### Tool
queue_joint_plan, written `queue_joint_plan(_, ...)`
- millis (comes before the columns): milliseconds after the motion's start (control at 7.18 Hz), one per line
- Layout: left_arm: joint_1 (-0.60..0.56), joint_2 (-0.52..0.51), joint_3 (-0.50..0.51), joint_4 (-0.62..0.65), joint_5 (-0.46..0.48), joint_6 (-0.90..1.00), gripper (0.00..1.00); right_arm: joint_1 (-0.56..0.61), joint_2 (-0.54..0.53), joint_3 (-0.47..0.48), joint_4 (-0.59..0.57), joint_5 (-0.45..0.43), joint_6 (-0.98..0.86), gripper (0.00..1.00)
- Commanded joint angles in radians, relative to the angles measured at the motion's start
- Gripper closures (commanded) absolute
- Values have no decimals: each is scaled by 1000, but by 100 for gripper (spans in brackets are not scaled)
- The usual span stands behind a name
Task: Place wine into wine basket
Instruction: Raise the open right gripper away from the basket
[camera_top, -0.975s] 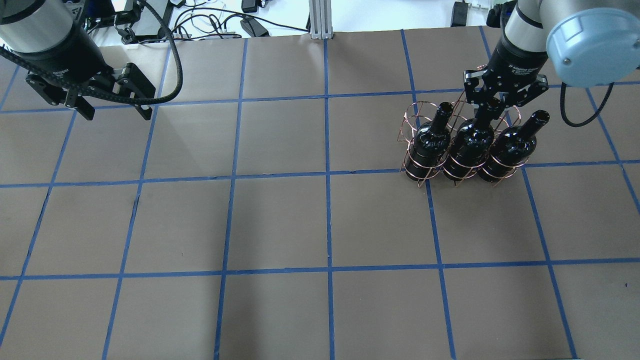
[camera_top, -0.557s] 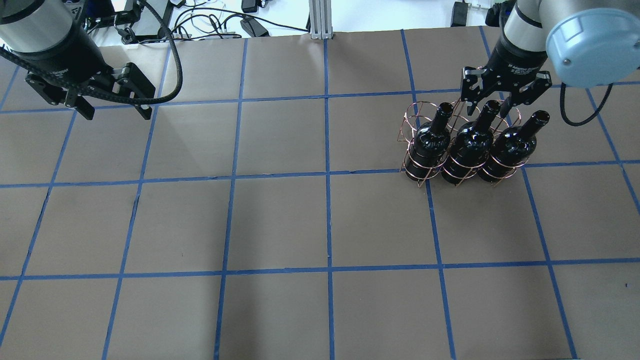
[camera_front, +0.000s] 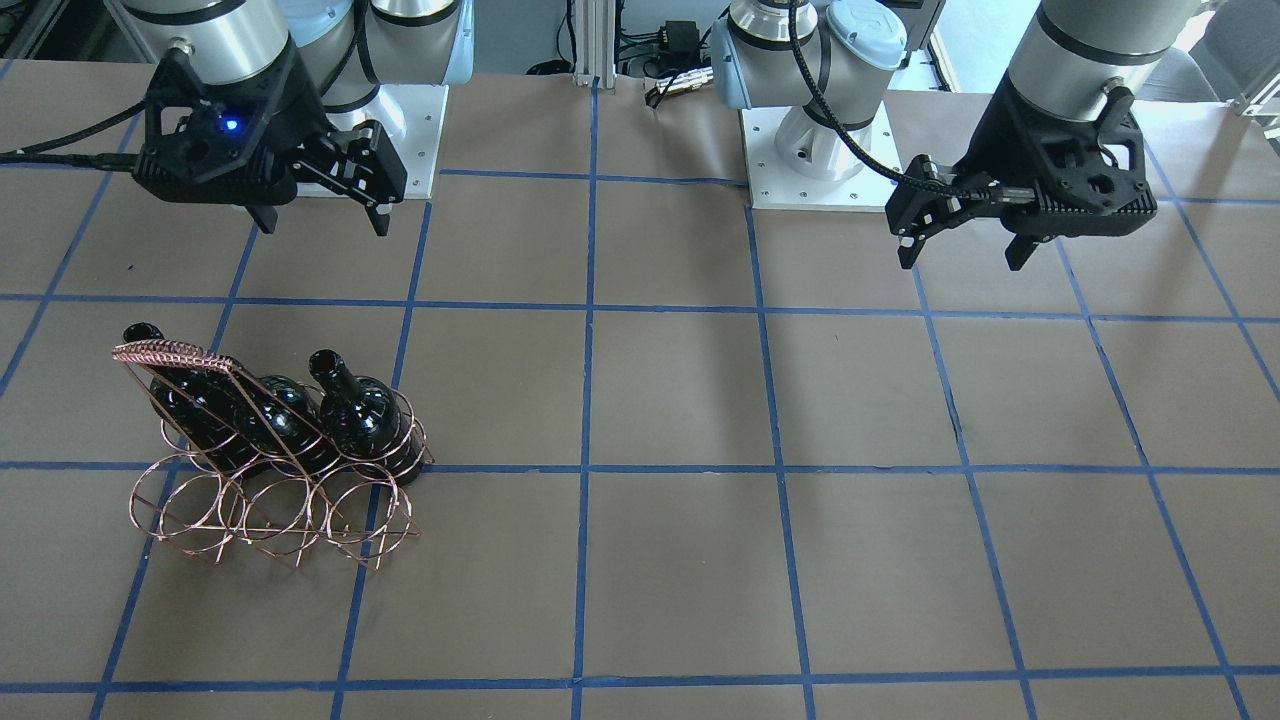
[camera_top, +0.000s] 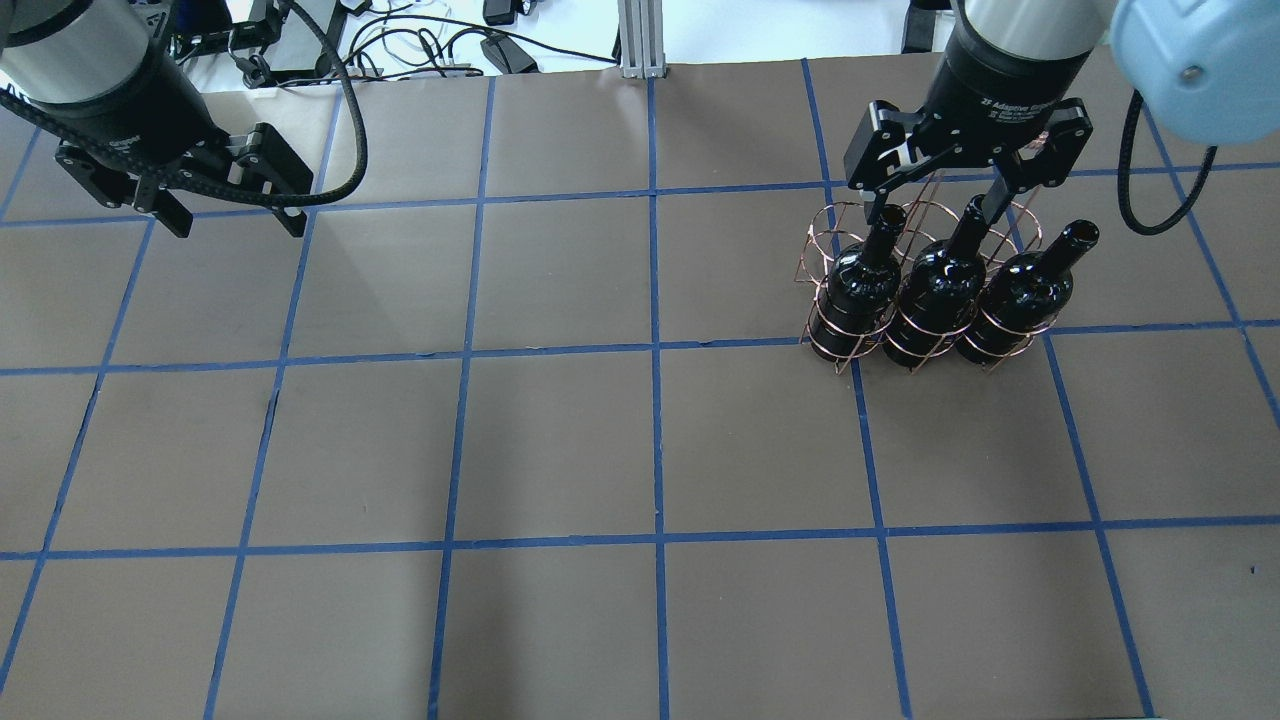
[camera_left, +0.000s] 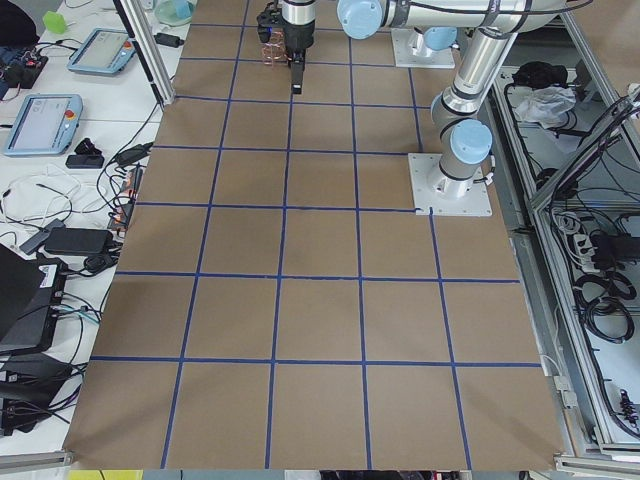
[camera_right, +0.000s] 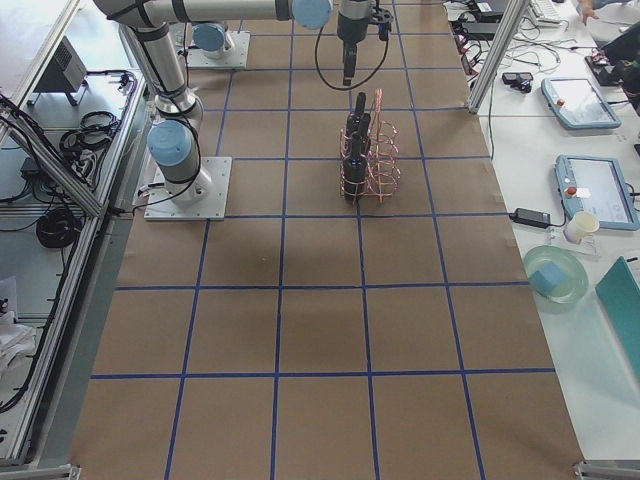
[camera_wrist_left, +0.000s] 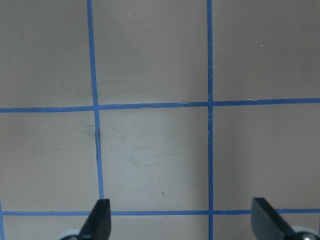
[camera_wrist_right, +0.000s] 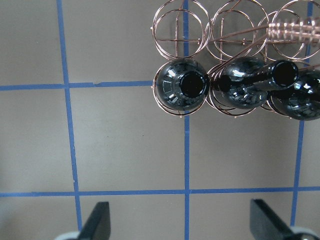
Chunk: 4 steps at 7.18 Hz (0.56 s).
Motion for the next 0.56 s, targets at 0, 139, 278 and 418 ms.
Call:
queue_joint_plan(0,-1,1,-1,-6,0,0,0,8,-27,-1,37,-3,-9,3)
queue_joint_plan(139,-1,4,-1,-6,4,0,0,4,-27,-1,40,-3,-20,2)
queue_joint_plan(278,-3,3,-1,-8,2,0,0,4,-27,1,37,-1,-47,2)
queue_joint_plan(418,-16,4,-3,-14,7,-1,0,5,-27,10,39,2,-48,3)
